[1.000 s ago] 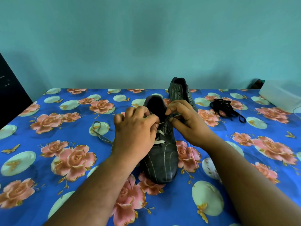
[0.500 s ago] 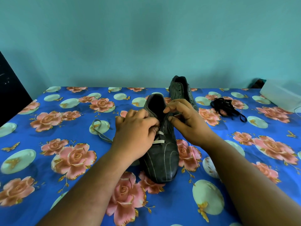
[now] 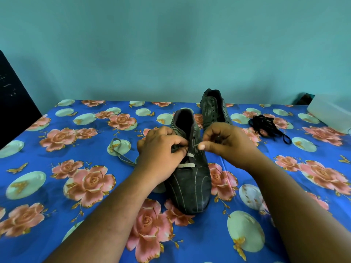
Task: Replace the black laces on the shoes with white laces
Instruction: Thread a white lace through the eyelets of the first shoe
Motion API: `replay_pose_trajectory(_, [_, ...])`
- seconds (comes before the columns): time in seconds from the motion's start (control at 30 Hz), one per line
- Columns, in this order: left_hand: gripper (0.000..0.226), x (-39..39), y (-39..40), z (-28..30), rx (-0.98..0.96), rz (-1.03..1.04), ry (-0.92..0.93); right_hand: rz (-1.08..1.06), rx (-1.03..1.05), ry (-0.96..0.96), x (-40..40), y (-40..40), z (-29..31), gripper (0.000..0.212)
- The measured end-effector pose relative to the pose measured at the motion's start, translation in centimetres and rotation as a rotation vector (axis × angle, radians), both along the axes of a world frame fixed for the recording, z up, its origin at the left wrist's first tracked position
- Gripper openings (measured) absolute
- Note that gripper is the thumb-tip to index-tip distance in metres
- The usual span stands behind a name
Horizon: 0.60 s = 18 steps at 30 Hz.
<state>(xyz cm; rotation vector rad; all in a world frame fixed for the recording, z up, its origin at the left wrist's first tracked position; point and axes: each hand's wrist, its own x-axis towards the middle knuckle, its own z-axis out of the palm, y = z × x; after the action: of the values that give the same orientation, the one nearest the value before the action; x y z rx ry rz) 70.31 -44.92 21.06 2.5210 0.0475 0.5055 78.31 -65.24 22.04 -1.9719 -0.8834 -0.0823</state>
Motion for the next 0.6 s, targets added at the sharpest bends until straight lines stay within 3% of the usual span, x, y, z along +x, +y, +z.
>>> replay_pose_trajectory(0.13, [0.013,-0.1,0.3,0.1,-0.017,-0.013,0.006,0.045,-0.079,-0.017,-0.5,0.7,-0.2,0.018])
replay_pose_trajectory(0.4, [0.01,-0.5,1.0,0.4,-0.041,-0.071,0.028,0.045,0.15,0.267,-0.5,0.6,0.1,0.014])
replay_pose_trajectory(0.6, [0.038,-1.0,1.2,0.7,-0.008,-0.124,0.061,-0.094,0.612,0.566,-0.6,0.5,1.7,0.024])
